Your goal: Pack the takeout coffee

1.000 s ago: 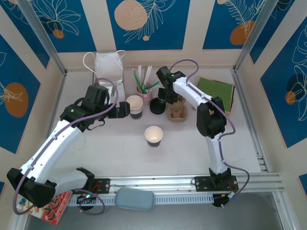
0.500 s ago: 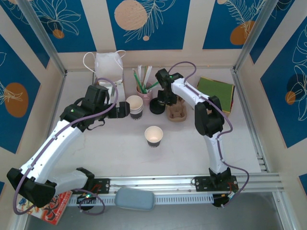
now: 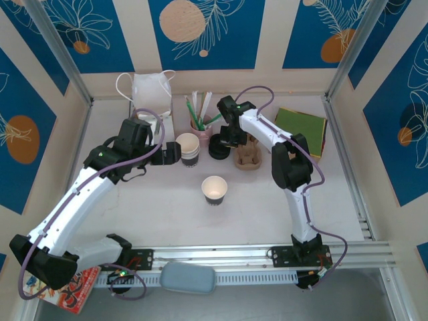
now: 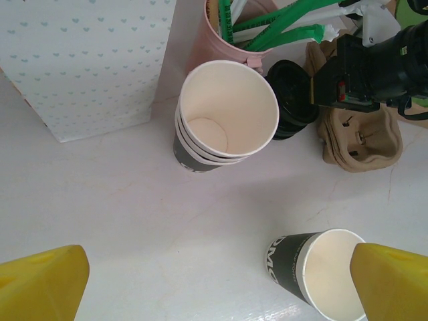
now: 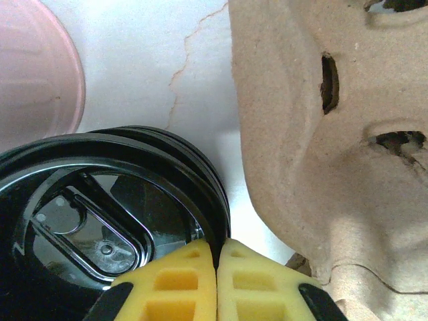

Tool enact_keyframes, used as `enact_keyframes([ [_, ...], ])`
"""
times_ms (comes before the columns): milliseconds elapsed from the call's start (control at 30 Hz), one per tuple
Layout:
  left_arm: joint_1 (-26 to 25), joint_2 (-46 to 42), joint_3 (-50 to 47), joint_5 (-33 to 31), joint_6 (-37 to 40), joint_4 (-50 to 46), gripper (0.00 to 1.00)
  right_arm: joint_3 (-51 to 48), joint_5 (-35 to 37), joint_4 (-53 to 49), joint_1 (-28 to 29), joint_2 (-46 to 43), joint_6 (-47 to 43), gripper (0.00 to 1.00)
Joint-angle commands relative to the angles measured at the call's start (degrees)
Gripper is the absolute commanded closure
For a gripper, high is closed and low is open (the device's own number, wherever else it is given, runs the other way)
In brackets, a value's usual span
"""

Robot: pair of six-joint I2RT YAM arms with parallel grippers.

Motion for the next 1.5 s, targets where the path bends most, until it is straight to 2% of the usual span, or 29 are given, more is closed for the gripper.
enact_keyframes([
  [0,0.75,0.09,0.39,0.07,0.48,-0.94,0.0,-0.7,-0.1,-0.22,-0.23,-4.13,0.88,0.93],
  [467,0.79,-0.42,2.92,4.43,-1.18,-1.07,0.0,-10.98,-3.98,2.66,0.18,-16.71,4.01,0.93],
  [667,0.72,0.09,3.52,7.34,-5.67,2.36,0.0,-17.0,-6.73,4.75,-0.13,-23.94,2.58,0.94],
  [900,0.63,1.17,0.53,16.62,-17.12,14.79,0.01,-24.28,-18.84,11.95,-3.13,-33.64,-0.76,0.94],
  [1100,0.53,2.46,-2.48,21.76,-28.38,27.39,0.05,-30.07,-31.04,21.65,-6.47,-41.21,-0.21,0.94],
  [1467,0.42,6.02,-7.82,30.2,-46.09,52.51,0.13,-34.83,-49.93,38.2,-9.68,-45.3,6.48,0.94],
])
